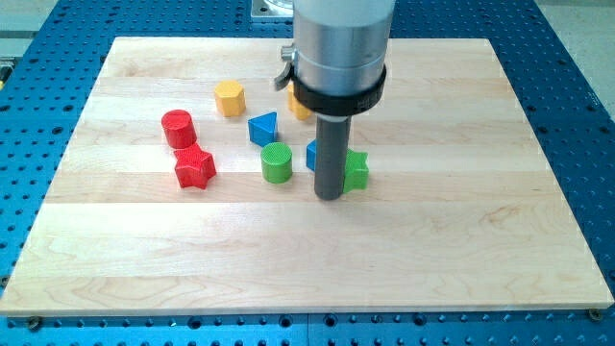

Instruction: Push the green star top to the cube

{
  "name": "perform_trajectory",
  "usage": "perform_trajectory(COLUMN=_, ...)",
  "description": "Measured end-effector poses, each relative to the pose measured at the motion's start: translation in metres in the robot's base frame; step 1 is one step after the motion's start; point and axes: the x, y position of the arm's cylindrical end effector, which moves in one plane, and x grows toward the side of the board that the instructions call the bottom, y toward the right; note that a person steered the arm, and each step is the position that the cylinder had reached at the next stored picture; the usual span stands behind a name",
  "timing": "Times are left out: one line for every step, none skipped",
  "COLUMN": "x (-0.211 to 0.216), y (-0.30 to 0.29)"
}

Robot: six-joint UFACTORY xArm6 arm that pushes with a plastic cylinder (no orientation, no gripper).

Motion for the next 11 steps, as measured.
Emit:
perform_trajectory(x=-0.006, y=0.046)
perform_trajectory(x=-0.017, y=0.073)
perform_trajectory(x=-0.047, y=0.098)
perform_trajectory(x=-0.052, y=0.14)
perform_trajectory(x=-0.071, y=0.157)
perform_trajectory(x=-0.079, y=0.095)
perform_trajectory(x=-0.078, y=0.065)
perform_trajectory(x=-0.042, y=0.072)
perform_trajectory(x=-0.047, y=0.047)
perform_trajectory(x=-0.071, y=0.039)
perform_trajectory(x=-0.068, y=0.051)
